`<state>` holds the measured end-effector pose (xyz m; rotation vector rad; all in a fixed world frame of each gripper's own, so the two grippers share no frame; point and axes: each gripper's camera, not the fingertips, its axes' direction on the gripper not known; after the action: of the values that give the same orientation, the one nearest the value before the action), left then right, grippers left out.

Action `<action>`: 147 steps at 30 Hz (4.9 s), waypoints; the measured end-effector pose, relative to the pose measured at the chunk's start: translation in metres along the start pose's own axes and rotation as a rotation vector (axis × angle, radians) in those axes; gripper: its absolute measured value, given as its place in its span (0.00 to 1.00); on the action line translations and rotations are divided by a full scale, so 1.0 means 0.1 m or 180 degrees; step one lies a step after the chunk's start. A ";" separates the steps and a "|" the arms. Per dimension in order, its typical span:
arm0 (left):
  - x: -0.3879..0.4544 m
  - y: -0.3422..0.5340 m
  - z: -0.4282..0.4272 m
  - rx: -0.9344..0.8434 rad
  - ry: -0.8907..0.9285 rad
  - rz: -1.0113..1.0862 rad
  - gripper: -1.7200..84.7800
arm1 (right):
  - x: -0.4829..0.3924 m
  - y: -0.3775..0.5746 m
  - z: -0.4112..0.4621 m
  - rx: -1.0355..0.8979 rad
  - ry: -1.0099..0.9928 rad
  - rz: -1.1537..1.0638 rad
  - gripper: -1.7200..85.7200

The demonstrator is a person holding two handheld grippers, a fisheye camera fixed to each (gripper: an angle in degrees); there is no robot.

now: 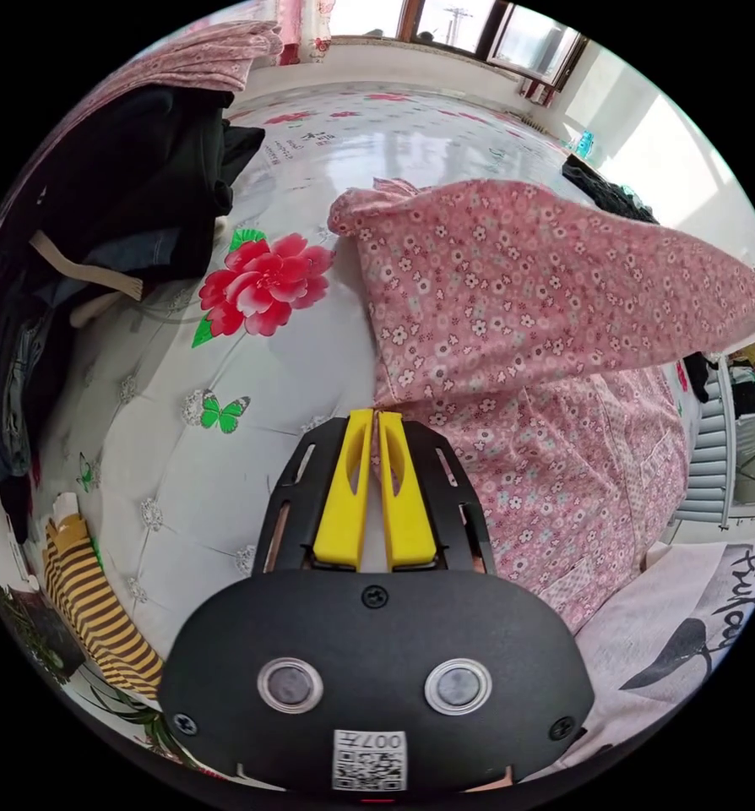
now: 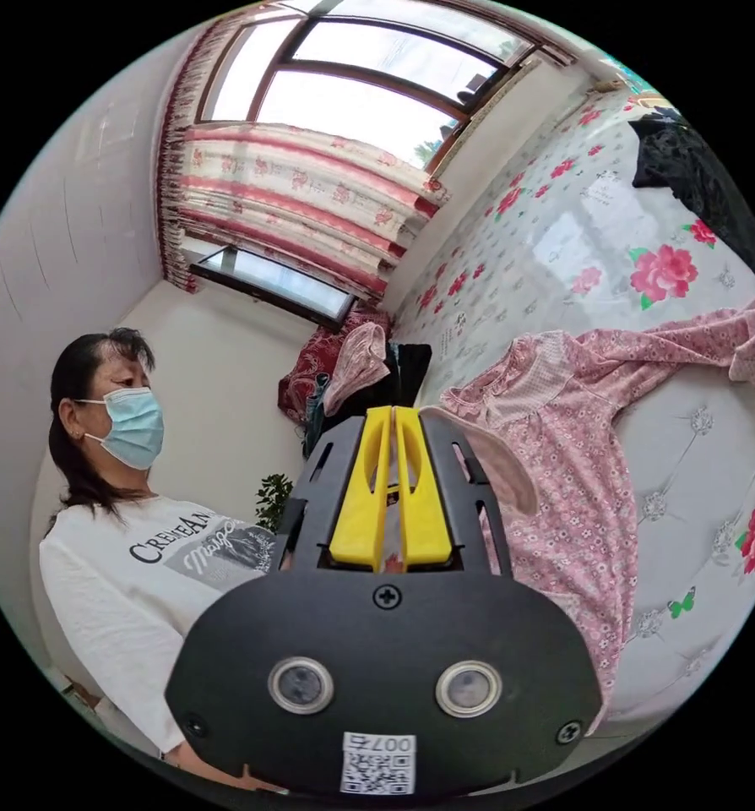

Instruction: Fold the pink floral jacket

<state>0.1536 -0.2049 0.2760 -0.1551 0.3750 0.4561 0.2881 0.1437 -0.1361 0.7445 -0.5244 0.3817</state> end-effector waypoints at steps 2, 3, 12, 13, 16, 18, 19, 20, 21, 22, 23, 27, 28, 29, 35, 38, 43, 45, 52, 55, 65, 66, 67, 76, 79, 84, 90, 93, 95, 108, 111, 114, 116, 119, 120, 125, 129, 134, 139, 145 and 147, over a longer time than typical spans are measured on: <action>-0.02 0.03 0.00 -0.0005 0.0019 -0.0012 0.01 | -0.20 -0.05 -0.01 -0.0052 -0.0256 -0.0142 0.02; -0.02 0.05 -0.01 -0.0008 0.0027 -0.0019 0.01 | -0.36 -0.09 -0.02 -0.0114 -0.0570 -0.0326 0.02; -0.07 0.27 -0.04 0.0038 0.0066 -0.0031 0.02 | 0.67 0.13 -0.22 0.0078 0.0812 0.0937 0.02; -0.09 0.31 -0.04 0.0046 0.0108 -0.0033 0.02 | 0.95 0.24 -0.21 0.0101 0.1010 0.1214 0.02; -0.17 0.42 -0.14 0.0037 0.0332 0.0048 0.08 | 1.35 0.40 -0.10 -0.0058 0.1595 0.1507 0.02; -0.29 0.52 -0.33 0.0160 0.0427 0.0070 0.10 | 1.35 0.42 -0.04 -0.0108 0.1896 0.1397 0.02; -0.38 0.58 -0.48 0.0349 0.0427 0.0110 0.11 | 1.32 0.40 0.01 -0.0182 0.2003 0.1285 0.02; -0.42 0.59 -0.55 0.0448 0.0421 0.0160 0.11 | 1.29 0.39 0.04 -0.0218 0.2045 0.1214 0.02; -0.48 0.55 -0.64 0.0570 0.0375 0.0346 0.12 | 1.21 0.35 0.14 -0.0279 0.2077 0.0981 0.02; -0.53 0.44 -0.68 0.0579 0.0250 0.0521 0.12 | 1.11 0.30 0.29 -0.0355 0.2077 0.0702 0.03; -0.55 0.37 -0.68 0.0570 0.0190 0.0592 0.12 | 1.07 0.27 0.38 -0.0415 0.2073 0.0575 0.03; -0.57 -0.21 -0.60 0.0608 0.0056 0.1019 0.12 | 0.73 0.01 1.39 -0.0940 0.1936 -0.0460 0.05; -0.54 -0.36 -0.51 0.0548 -0.0009 0.1117 0.12 | 0.62 -0.06 1.76 -0.1102 0.1895 -0.0781 0.06; -0.53 -0.44 -0.45 0.0498 -0.0036 0.1157 0.12 | 0.57 -0.09 1.95 -0.1187 0.1875 -0.0928 0.06; -0.35 -0.76 -0.22 0.0415 -0.0168 0.1608 0.12 | 0.30 -0.23 3.73 -0.1831 0.1828 -0.2146 0.11; -0.25 -0.73 -0.27 0.0491 -0.0266 0.2088 0.12 | 0.39 -0.23 4.32 -0.2052 0.1846 -0.2377 0.11; -0.19 -0.79 -0.24 0.0558 -0.0442 0.2789 0.12 | 0.62 -0.30 4.70 -0.2492 0.1721 -0.2485 0.05; -0.19 -0.87 -0.22 0.0593 -0.0310 0.2916 0.09 | 0.66 -0.45 4.58 -0.2322 0.1577 -0.2331 0.03; -0.47 -1.72 0.08 -0.0042 0.0770 0.2712 0.01 | 1.28 -1.08 4.33 -0.2053 0.1080 -0.1085 0.02; -0.65 -1.99 0.13 -0.0317 0.0989 0.2372 0.01 | 1.44 -1.05 4.40 -0.2060 0.1134 -0.0903 0.02; -0.66 -1.77 -0.14 0.0139 -0.0380 0.1183 0.02 | 1.10 -1.00 4.03 -0.1690 0.1532 -0.1053 0.04; -0.70 -1.65 -0.24 0.0243 -0.0241 0.1015 0.02 | 1.03 -0.98 3.82 -0.1618 0.1542 -0.1037 0.04; -0.74 -1.48 -0.31 0.0305 -0.0021 0.0882 0.02 | 0.98 -0.94 3.58 -0.1532 0.1584 -0.0999 0.05; -0.67 0.23 -0.29 0.0198 0.0545 -0.0060 0.11 | 0.99 0.09 1.79 -0.1239 0.2602 0.0130 0.05; -0.43 0.37 -0.30 0.0185 0.0308 0.0060 0.12 | 0.99 0.40 1.59 -0.1183 0.2689 0.0424 0.05; -0.32 0.04 0.20 -0.0196 0.0340 -0.0014 0.10 | 1.14 0.55 1.81 -0.1290 0.2607 0.0595 0.04; -0.40 -0.16 0.35 -0.0349 0.0359 0.0095 0.01 | 0.73 0.55 1.82 -0.1084 0.2513 0.0386 0.02; -0.48 -0.15 0.38 -0.0397 0.0307 0.0043 0.01 | 0.51 0.61 1.71 -0.1015 0.2506 0.0278 0.02; -0.53 -0.13 0.38 -0.0358 0.0364 -0.0075 0.02 | 0.57 0.69 1.77 -0.1121 0.2504 0.0340 0.02; -0.27 0.97 -0.31 0.0060 0.0505 -0.0096 0.08 | 0.41 1.00 2.20 -0.1677 0.3153 0.0103 0.07; 0.10 1.31 -0.11 -0.0027 0.0539 0.0037 0.07 | 0.52 1.27 2.60 -0.2340 0.3460 -0.0165 0.08; 0.39 1.58 0.16 -0.0211 0.0710 0.0048 0.08 | 0.48 1.53 2.77 -0.2219 0.3680 -0.0392 0.09; 0.52 1.70 0.27 -0.0262 0.0752 0.0032 0.08 | 0.45 1.58 2.80 -0.2128 0.3758 -0.0416 0.10; 0.71 1.80 0.32 -0.0181 0.0653 0.0057 0.08 | 0.43 1.51 2.72 -0.2300 0.3525 -0.0361 0.11; 0.76 1.82 0.30 -0.0113 0.0523 0.0000 0.08 | 0.42 1.43 2.60 -0.2288 0.3383 -0.0361 0.12; 0.95 1.78 0.44 -0.0130 0.0244 -0.0334 0.06 | 0.48 0.78 1.64 -0.1334 0.3552 -0.0436 0.12; 1.11 1.69 0.87 -0.0618 -0.0063 -0.0784 0.03 | 0.92 0.05 1.02 -0.0863 0.3986 -0.0336 0.12; 1.31 1.61 1.05 -0.0720 -0.0373 -0.0814 0.01 | 1.53 -0.52 0.77 -0.1123 0.4332 -0.0422 0.11; 1.22 1.57 1.15 -0.0790 -0.0257 -0.1068 0.01 | 2.04 -0.70 0.63 -0.1597 0.3927 -0.0349 0.07; 1.20 1.79 1.17 -0.0488 -0.0213 -0.1426 0.01 | 1.92 -0.84 0.12 -0.1622 0.3109 -0.0273 0.03; 1.24 1.83 1.18 -0.0453 -0.0277 -0.1418 0.01 | 1.59 -0.93 -0.20 -0.1134 0.2582 -0.0350 0.02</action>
<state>0.2108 0.0340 0.3251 -0.3475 0.2127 0.0484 0.4692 0.1178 -0.1076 0.2271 0.2142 0.4356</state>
